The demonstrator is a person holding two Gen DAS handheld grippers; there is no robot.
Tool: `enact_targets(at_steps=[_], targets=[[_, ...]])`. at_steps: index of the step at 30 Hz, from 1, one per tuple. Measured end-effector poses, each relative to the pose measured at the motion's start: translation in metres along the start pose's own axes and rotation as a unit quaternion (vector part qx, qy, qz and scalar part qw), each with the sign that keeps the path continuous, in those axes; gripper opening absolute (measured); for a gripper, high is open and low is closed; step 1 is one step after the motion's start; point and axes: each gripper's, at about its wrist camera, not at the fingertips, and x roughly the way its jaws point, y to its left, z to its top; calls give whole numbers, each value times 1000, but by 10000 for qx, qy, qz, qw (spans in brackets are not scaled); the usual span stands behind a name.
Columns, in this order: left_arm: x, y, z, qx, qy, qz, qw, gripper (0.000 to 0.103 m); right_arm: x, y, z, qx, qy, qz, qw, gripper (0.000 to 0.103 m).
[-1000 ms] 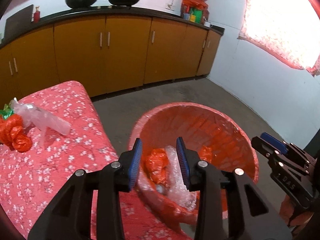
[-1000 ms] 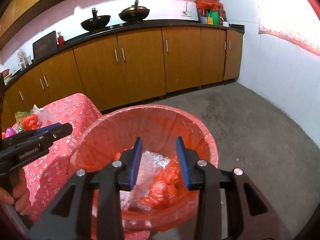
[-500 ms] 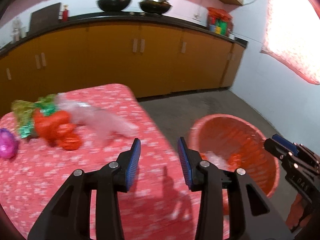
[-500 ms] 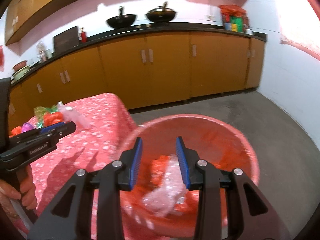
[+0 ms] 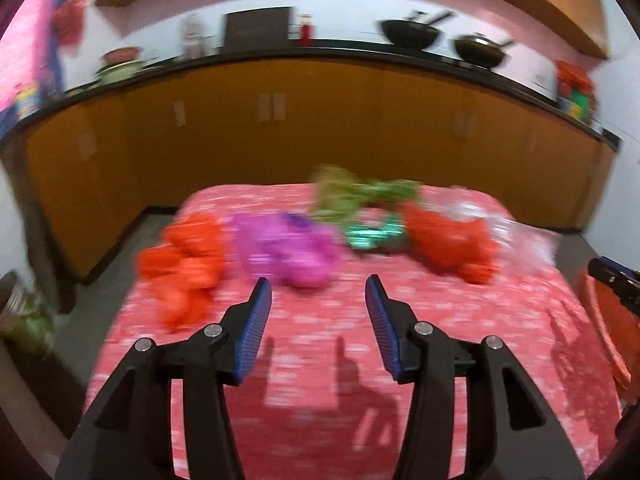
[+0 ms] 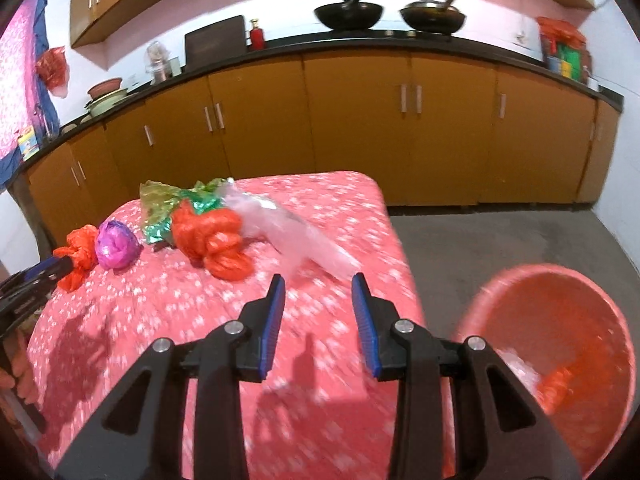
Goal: Collect trash
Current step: 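Move both tools back over the table toward the remaining bags, then grasp a clear bag with the right gripper while the left gripper grasps a red bag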
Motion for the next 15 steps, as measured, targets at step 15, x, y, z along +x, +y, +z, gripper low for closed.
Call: enact_targets(at_steps=[15], targets=[[24,79,5,-426,-114,658,9969,67,115,27,39,-179,674,-214,9973,53]])
